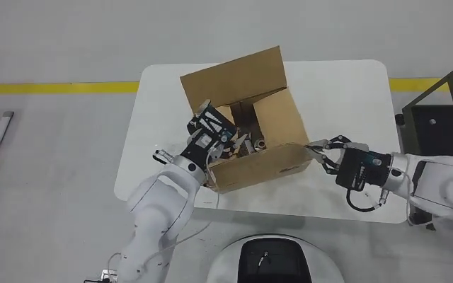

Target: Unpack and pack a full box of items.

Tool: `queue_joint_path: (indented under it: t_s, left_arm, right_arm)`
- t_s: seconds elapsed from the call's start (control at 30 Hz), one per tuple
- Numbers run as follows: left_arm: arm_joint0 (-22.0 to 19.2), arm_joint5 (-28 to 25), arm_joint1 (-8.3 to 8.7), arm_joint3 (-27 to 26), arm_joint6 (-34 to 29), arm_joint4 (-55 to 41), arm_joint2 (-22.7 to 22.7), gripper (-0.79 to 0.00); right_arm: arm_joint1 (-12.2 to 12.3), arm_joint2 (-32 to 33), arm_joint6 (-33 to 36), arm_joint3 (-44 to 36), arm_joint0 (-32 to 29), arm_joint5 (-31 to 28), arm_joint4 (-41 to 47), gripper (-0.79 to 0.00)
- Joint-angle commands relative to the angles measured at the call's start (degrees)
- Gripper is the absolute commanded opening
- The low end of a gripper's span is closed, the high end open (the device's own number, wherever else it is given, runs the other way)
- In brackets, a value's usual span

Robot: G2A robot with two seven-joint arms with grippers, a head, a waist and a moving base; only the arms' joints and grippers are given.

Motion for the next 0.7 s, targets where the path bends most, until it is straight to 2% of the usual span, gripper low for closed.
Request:
queue_joint_path:
  t_s: [0.0,0.03,0.07,0.1,0.17,0.2,0.23,0.33,0.37,0.43,0.47,0.5,0.53,0.6,0.67]
  left_arm:
    - [0.1,-1.3,0.04,0.0,-0.5,-0.3,0.7,0.0]
    - [0.1,-1.7,0.06,-0.1,-0.8,-0.5,0.9,0.0]
    - [0.2,-2.3,0.09,-0.2,-1.3,-0.7,1.3,0.0]
    - [0.2,-2.9,0.11,-0.3,-1.4,-0.9,1.5,0.0]
    - [0.2,-3.8,0.18,-0.5,-1.7,-1.3,1.7,0.0]
    - [0.2,-4.2,0.2,-0.5,-1.8,-1.6,1.7,0.0]
    - [0.2,-5.4,0.26,-0.6,-2.0,-2.2,1.9,0.0]
    - [0.3,-8.1,0.5,-1.1,-3.1,-3.8,1.6,0.0]
    - [0.4,-8.5,0.56,-1.4,-3.3,-4.2,1.4,0.0]
    - [0.7,-9.2,0.68,-2.1,-3.7,-5.0,1.2,0.0]
    - [0.9,-9.6,0.74,-2.6,-3.9,-5.5,1.2,0.0]
    - [1.0,-9.9,0.79,-2.9,-4.0,-5.7,1.1,0.0]
    - [1.2,-10.2,0.85,-3.2,-4.1,-6.2,1.1,0.0]
    - [1.7,-11.2,0.98,-4.2,-4.5,-7.2,1.2,0.0]
    - [2.5,-12.9,1.17,-5.3,-5.0,-8.7,1.5,0.0]
  right_arm:
    - [0.0,0.1,-1.0,-0.1,-0.5,0.2,-0.7,-0.748]
    - [0.0,0.1,-1.4,-0.1,-0.7,0.3,-1.0,-0.733]
    - [0.0,0.1,-2.1,0.0,-1.0,0.5,-0.9,-0.785]
    - [0.0,0.2,-2.5,0.0,-1.1,0.6,-1.0,-0.751]
    - [0.0,0.3,-3.3,0.3,-1.5,1.0,-0.1,-0.594]
    - [0.0,0.5,-3.4,0.2,-1.6,1.1,0.0,-0.403]
    - [0.0,0.9,-3.8,0.0,-1.5,1.8,0.2,-0.043]
    - [-0.2,2.8,-6.6,-0.5,-2.7,4.7,3.9,-0.028]
    - [-0.2,3.6,-6.8,-0.7,-3.1,5.2,4.8,0.0]
    - [-0.3,5.1,-8.1,-0.5,-3.9,6.6,8.4,-0.092]
    - [-0.3,5.8,-8.2,-0.3,-4.3,7.1,10.4,-0.111]
    - [-0.3,6.2,-8.3,-0.1,-4.4,7.2,12.0,-0.299]
    - [-0.3,6.7,-7.7,0.2,-4.7,6.9,14.3,-0.397]
    - [-0.3,7.2,-4.0,1.1,-4.7,6.8,19.8,-0.468]
    - [-0.1,6.8,0.7,2.8,-4.1,6.5,26.6,-0.785]
